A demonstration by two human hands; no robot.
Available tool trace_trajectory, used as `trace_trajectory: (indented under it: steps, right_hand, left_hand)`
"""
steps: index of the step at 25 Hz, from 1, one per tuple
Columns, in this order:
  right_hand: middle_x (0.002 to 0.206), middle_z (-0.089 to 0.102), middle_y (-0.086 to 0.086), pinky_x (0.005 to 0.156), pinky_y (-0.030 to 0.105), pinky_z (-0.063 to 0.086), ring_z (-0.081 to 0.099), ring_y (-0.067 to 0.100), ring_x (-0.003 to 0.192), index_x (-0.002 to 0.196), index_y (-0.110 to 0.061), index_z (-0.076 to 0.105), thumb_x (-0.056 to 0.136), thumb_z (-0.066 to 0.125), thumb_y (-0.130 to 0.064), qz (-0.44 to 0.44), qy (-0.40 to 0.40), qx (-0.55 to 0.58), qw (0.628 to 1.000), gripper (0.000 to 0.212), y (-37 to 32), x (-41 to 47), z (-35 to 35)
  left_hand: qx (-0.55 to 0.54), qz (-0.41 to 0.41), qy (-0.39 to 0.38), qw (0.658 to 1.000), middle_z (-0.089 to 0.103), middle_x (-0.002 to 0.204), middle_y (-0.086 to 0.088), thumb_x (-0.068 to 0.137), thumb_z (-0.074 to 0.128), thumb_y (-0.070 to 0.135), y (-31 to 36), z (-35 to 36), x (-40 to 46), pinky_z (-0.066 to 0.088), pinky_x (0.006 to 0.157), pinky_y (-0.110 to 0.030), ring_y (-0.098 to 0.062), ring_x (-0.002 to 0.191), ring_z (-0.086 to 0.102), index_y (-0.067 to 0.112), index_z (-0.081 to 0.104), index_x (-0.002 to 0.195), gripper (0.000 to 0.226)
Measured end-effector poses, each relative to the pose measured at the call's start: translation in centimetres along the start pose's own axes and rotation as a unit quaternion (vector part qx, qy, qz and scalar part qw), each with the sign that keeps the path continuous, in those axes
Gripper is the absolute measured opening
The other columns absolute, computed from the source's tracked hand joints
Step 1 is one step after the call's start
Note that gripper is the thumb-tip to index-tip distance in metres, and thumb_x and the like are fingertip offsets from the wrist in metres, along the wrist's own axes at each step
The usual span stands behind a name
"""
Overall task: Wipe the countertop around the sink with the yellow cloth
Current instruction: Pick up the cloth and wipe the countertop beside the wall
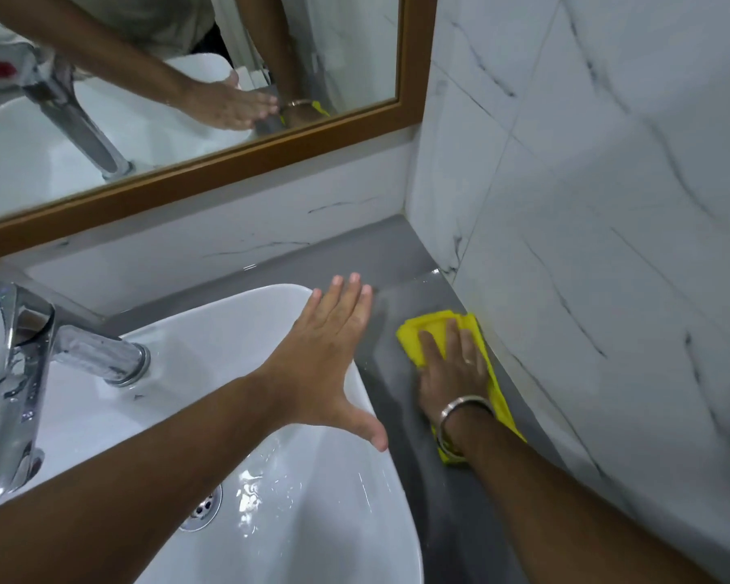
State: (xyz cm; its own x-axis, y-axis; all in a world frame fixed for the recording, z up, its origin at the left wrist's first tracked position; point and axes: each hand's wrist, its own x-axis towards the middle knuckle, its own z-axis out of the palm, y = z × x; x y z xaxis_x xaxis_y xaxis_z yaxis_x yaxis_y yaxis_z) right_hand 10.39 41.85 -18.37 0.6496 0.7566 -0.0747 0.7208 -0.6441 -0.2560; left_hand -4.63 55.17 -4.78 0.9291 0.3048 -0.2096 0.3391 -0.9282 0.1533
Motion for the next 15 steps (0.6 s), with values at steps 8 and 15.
trace_trajectory:
  steps: [8, 15]
  right_hand:
    - [0.158, 0.012, 0.013, 0.113, 0.049, 0.022, 0.014, 0.036, 0.142, 0.143, -0.033, 0.026, 0.088, 0.039, -0.029, -0.054, -0.065, 0.01, 0.996, 0.057, 1.7, 1.4, -0.5]
    - [0.157, 0.005, 0.015, 0.116, 0.052, 0.01, 0.01, 0.041, 0.142, 0.146, -0.033, -0.009, 0.089, 0.039, -0.028, -0.291, -0.171, -0.034, 0.941, 0.075, -0.3, -7.4, 1.1]
  left_hand:
    - [-0.045, 0.006, 0.0, 0.999, -0.018, 0.16, -0.009, 0.034, 0.047, 0.098, -0.3, 0.3, 0.2, -0.013, 0.116, -0.047, -0.028, 0.144, -0.025, 0.01, -0.01, 0.152, 0.158]
    - [-0.047, 0.012, 0.002, 0.999, -0.007, 0.162, -0.014, 0.036, 0.045, 0.1, -0.5, 0.4, 0.3, -0.009, 0.116, -0.054, -0.032, 0.146, -0.018, 0.01, -0.005, 0.153, 0.156]
